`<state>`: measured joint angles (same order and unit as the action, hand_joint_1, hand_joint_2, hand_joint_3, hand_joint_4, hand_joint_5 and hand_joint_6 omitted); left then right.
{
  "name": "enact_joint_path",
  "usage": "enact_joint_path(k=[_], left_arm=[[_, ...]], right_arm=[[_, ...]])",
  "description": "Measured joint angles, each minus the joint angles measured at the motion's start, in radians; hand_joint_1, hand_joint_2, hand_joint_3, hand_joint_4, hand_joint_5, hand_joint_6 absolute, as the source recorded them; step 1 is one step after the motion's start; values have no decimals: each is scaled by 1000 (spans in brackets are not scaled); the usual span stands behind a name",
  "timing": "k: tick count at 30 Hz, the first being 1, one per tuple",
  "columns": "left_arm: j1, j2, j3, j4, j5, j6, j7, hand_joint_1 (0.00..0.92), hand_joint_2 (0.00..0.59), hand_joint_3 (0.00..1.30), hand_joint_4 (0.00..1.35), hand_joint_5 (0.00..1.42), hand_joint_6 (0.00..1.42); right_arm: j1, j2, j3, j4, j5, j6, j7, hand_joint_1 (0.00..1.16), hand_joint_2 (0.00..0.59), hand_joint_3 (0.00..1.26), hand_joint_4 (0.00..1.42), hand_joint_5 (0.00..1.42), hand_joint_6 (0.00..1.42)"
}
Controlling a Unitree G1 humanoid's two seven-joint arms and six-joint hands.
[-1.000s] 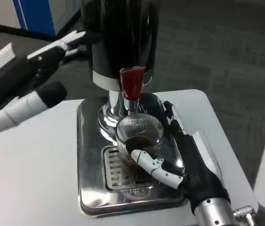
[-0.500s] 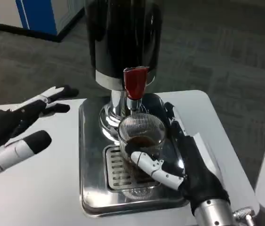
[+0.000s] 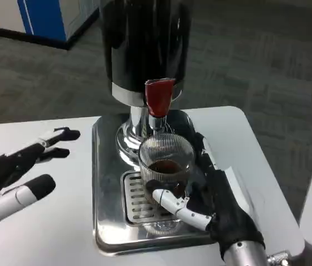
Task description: Grasp the cup under the faucet to collect the drink, then remove the cup.
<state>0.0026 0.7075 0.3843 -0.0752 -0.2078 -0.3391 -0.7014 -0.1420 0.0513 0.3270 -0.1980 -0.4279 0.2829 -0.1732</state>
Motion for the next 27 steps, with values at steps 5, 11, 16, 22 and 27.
enact_joint_path(k=[5, 11, 16, 22, 27], left_arm=[[34, 0, 0, 3, 3, 0, 3, 37, 124, 131, 17, 119, 71], [78, 0, 8, 3, 3, -1, 9, 37, 124, 132, 17, 119, 71], [100, 0, 27, 3, 3, -1, 10, 37, 124, 137, 17, 118, 70], [130, 0, 33, -4, 2, -1, 13, 37, 125, 140, 17, 118, 62], [156, -2, 37, -16, 1, -1, 14, 37, 126, 144, 23, 118, 59]], right_arm=[[-20, 3, 11, 28, 20, -10, -35, 652, 195, 0, 0, 73, 0], [-42, 6, 30, 49, 38, -20, -64, 648, 192, 0, 0, 73, 0], [-52, 6, 42, 73, 51, -29, -82, 645, 191, 0, 0, 73, 0], [-78, 6, 56, 107, 63, -31, -114, 648, 193, 0, 0, 73, 0], [-105, 10, 65, 150, 64, -32, -154, 650, 194, 0, 0, 76, 0]])
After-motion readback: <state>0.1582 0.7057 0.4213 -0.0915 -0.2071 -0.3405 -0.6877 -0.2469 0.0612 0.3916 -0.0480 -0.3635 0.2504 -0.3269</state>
